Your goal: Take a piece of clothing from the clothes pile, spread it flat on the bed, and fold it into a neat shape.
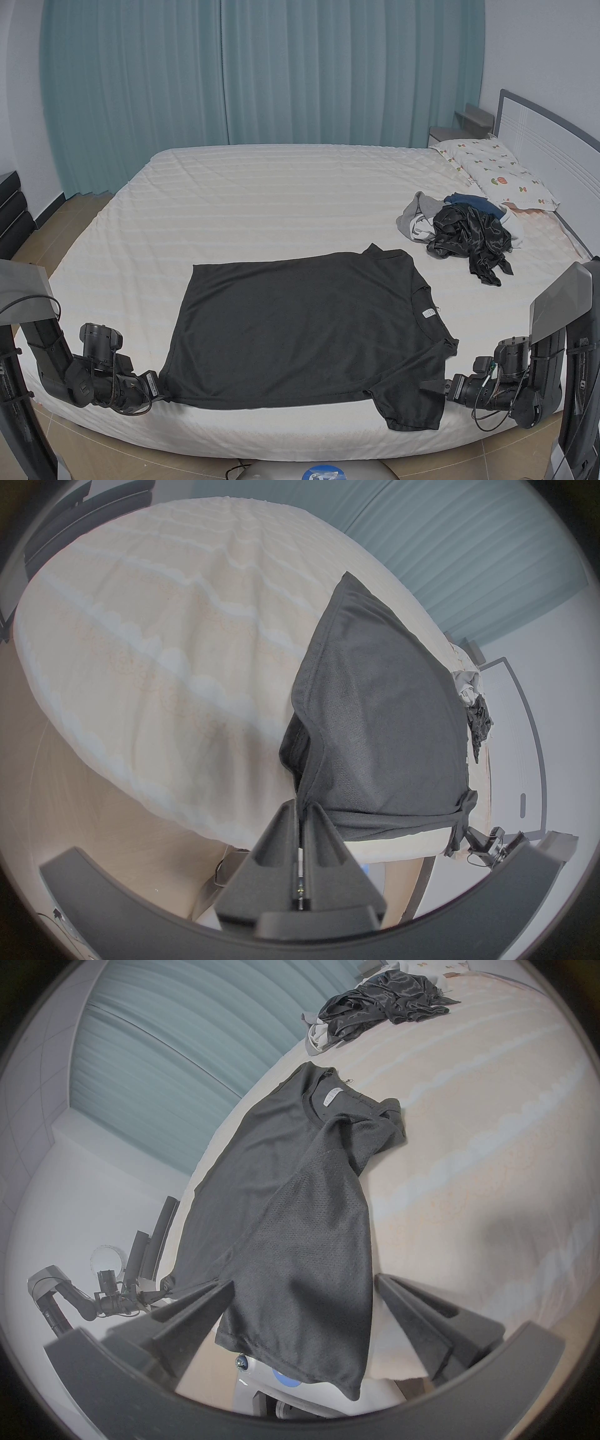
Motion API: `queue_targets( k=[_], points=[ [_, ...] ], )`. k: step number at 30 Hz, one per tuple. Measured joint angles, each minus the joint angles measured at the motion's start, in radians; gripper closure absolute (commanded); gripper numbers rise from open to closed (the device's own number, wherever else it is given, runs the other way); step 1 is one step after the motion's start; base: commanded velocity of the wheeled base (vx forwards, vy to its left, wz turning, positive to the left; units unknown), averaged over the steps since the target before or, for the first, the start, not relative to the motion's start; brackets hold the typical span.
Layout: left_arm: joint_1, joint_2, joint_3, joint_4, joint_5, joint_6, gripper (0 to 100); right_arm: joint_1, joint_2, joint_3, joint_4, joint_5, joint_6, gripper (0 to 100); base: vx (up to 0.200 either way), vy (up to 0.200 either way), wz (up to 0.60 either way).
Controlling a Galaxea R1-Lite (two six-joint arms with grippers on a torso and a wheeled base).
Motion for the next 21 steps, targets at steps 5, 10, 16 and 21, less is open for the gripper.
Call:
queue_targets(
  k=[5,10,16,21],
  points=[
    [0.002,0.0,0.0,0.0,-0.034,0.0,100,-0.01,-0.008,0.039,0.0,-0.008,-0.006,100,0.0,0.0,0.0],
    [0.011,-0.003,0.006,0.0,-0.053,0.003,100,-0.048,-0.038,0.087,0.0,-0.008,-0.03,100,0.0,0.0,0.0],
    [0.014,-0.015,0.015,-0.001,0.001,0.017,100,-0.07,-0.08,0.14,0.0,0.0,-0.069,100,0.0,0.0,0.0],
    [0.012,-0.055,0.043,0.003,0.049,0.069,100,-0.072,-0.099,0.148,0.011,-0.005,-0.109,100,0.0,0.0,0.0]
  ],
)
